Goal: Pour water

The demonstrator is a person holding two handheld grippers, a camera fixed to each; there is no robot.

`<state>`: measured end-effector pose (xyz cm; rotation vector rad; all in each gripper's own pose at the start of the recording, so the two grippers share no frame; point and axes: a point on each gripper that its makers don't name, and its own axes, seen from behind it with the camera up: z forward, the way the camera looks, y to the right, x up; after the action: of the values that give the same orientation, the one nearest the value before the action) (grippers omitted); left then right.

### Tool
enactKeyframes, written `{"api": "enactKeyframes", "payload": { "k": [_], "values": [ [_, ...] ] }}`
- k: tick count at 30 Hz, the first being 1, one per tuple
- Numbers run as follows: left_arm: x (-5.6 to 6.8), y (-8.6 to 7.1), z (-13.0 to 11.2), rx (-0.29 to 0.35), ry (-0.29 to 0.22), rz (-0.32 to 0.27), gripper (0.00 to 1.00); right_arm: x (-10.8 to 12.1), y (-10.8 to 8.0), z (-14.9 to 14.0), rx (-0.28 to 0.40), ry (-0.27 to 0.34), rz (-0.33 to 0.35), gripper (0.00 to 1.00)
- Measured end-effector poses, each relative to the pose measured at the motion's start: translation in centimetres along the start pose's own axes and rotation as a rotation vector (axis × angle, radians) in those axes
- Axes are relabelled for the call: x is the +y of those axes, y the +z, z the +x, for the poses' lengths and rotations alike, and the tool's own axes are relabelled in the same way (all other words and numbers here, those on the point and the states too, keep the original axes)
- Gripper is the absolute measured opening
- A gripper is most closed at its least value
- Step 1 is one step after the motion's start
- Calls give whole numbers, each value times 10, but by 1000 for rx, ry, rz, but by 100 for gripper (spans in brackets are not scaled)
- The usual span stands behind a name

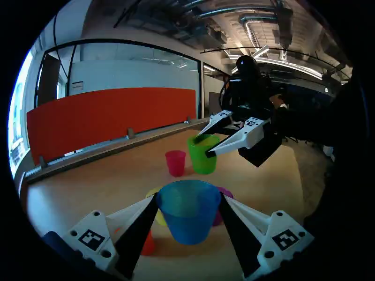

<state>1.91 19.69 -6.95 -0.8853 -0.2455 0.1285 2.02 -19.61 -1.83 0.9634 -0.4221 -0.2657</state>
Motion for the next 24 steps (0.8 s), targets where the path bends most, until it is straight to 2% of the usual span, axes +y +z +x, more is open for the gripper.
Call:
{"api": "enactKeyframes", "payload": {
  "k": [9,24],
  "values": [
    [9,6,-25,-50,-4,-22,89,2,5,-15,-21,15,2,92],
    [13,14,-52,-96,-3,-33,89,7,15,-46,-73,19,-1,92]
  ]
}}
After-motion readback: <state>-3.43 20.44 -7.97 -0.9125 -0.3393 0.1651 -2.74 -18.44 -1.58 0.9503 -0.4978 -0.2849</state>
